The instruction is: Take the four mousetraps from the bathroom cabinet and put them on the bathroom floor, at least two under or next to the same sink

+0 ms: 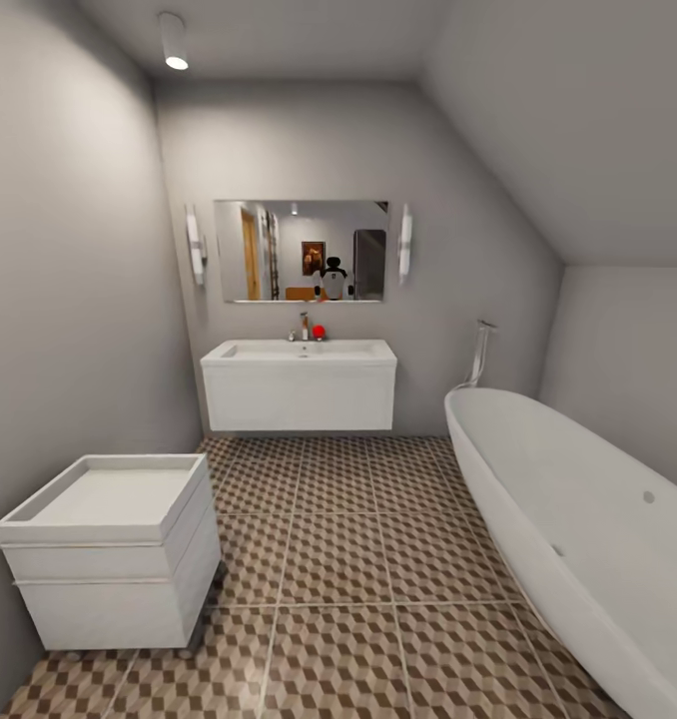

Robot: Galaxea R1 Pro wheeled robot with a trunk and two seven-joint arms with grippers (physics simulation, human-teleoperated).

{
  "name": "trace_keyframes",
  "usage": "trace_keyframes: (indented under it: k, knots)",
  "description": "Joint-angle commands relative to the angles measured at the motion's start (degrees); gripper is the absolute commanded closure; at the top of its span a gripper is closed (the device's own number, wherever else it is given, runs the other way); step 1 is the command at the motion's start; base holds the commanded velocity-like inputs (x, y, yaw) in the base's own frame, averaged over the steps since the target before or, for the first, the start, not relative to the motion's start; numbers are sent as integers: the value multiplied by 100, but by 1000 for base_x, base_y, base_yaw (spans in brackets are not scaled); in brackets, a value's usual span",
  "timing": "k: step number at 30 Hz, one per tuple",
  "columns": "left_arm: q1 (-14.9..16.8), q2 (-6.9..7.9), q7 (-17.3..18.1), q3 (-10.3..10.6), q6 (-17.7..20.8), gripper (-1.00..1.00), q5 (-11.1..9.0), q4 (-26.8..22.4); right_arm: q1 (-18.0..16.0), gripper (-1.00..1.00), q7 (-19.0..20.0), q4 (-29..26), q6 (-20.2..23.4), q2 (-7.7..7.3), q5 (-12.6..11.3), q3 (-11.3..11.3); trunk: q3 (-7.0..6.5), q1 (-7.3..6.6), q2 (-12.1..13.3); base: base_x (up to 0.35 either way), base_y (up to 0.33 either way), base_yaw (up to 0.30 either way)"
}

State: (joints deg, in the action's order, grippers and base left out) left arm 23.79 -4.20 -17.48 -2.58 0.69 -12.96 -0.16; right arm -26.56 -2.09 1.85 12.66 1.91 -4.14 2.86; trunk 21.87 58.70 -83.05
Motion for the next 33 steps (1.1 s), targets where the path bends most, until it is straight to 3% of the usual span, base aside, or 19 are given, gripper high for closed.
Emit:
trace_keyframes:
  k: [1, 33]
  knots:
    - [3, -1, -17, -23, 10, 100, 5, -2, -7, 100, -19, 8, 8, 2, -43, 30, 7, 3, -3, 323, 0, 0]
    - [2, -2, -18, -23, 8, 100, 5, -2, -7, 100, -10, 8, 10, 2, -43, 24, 7, 3, -3, 323, 0, 0]
